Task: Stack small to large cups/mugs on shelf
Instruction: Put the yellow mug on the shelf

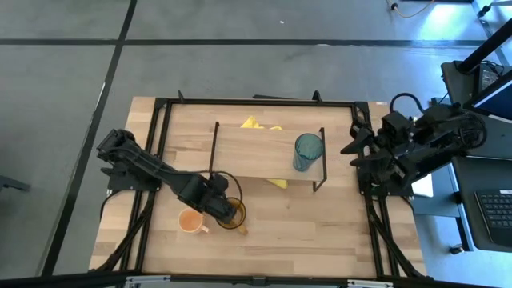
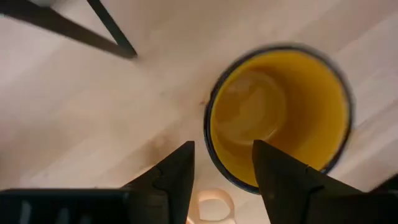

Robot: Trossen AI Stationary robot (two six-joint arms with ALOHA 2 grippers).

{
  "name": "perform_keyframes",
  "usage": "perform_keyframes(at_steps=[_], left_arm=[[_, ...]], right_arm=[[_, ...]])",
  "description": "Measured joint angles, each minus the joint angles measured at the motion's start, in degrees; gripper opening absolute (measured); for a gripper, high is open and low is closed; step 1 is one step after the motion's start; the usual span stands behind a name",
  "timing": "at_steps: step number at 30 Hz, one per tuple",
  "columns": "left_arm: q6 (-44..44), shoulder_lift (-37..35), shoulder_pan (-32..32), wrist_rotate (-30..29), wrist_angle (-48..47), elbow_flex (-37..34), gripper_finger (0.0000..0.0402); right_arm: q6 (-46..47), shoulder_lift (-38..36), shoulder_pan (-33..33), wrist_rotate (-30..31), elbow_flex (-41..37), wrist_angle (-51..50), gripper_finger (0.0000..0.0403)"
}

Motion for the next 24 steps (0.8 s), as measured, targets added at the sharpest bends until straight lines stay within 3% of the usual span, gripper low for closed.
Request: perform_keyframes(at_steps=[24], left_arm=[[2.43, 9.82, 0.45, -0.10, 2.10, -0.58, 0.0156]], right_arm=[[-0.68, -1.60, 0.00, 0.95, 0.00, -3.36, 0.0168]])
